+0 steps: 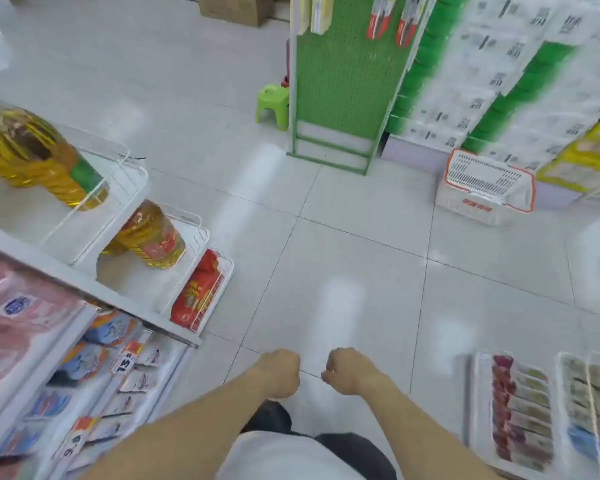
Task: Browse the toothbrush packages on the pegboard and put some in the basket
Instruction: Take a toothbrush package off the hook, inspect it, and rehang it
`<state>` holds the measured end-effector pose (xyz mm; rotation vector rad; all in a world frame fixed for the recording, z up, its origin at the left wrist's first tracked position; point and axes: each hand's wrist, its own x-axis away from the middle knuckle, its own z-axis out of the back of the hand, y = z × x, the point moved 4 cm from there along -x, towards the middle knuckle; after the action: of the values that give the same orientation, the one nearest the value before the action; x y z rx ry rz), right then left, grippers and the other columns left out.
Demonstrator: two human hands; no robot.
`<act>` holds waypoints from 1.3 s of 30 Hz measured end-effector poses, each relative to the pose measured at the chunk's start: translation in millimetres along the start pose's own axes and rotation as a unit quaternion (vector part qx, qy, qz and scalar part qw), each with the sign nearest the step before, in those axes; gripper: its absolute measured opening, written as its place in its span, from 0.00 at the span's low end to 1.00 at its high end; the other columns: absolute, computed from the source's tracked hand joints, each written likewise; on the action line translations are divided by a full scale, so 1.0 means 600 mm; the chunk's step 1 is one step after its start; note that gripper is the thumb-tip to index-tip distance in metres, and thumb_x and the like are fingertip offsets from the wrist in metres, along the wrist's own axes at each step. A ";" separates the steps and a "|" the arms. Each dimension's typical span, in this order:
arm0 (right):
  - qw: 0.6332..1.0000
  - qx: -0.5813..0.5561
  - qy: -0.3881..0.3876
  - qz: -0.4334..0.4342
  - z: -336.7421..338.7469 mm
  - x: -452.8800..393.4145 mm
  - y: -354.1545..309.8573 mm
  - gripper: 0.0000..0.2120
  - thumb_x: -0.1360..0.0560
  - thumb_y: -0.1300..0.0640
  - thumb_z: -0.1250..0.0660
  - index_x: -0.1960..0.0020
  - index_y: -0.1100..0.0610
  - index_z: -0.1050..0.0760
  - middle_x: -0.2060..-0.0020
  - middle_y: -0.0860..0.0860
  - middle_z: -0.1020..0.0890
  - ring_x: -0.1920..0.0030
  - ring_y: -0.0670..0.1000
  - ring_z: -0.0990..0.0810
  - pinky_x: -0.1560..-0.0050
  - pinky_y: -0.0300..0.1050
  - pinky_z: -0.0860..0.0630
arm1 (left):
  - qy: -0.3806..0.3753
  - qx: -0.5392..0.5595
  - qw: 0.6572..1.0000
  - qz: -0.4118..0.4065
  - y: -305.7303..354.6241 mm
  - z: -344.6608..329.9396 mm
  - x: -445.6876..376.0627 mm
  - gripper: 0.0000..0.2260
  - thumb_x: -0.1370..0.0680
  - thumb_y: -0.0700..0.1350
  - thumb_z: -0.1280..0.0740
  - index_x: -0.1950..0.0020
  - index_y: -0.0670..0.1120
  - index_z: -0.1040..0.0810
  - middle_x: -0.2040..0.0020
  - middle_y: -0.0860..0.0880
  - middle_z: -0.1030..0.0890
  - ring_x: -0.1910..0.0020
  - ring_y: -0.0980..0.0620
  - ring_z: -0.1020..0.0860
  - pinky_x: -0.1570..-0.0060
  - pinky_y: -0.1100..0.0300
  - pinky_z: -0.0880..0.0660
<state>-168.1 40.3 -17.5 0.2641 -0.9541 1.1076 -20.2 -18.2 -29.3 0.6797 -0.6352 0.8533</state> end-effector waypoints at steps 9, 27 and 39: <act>0.999 -0.037 -0.013 -0.008 0.143 -0.178 -0.017 0.09 0.18 0.52 0.40 0.47 0.56 0.26 0.48 0.54 0.19 0.47 0.58 0.19 0.53 0.46 0.27 | -0.070 0.034 0.997 0.009 -0.082 0.160 -0.175 0.11 0.18 0.43 0.40 0.40 0.41 0.23 0.40 0.42 0.21 0.42 0.42 0.22 0.44 0.53 0.26; 0.996 -0.085 -0.002 0.036 0.809 -0.683 -0.065 0.13 0.18 0.53 0.42 0.38 0.54 0.24 0.44 0.51 0.18 0.47 0.54 0.19 0.48 0.44 0.24 | 0.032 0.168 0.984 0.051 -0.148 0.814 -0.616 0.09 0.19 0.45 0.41 0.59 0.46 0.29 0.55 0.46 0.22 0.50 0.45 0.23 0.54 0.59 0.30; 0.961 -0.259 0.087 -0.044 1.223 -0.970 -0.141 0.10 0.21 0.51 0.33 0.44 0.56 0.21 0.49 0.50 0.17 0.55 0.49 0.20 0.63 0.32 0.29 | 0.051 0.119 0.991 -0.033 -0.236 1.267 -0.937 0.10 0.18 0.47 0.41 0.46 0.43 0.22 0.48 0.46 0.21 0.51 0.47 0.23 0.53 0.57 0.27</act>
<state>-543.4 -822.1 -2.9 -0.2138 -1.0277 0.7523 -358.3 -911.9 -7.6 0.8629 -0.4200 0.9040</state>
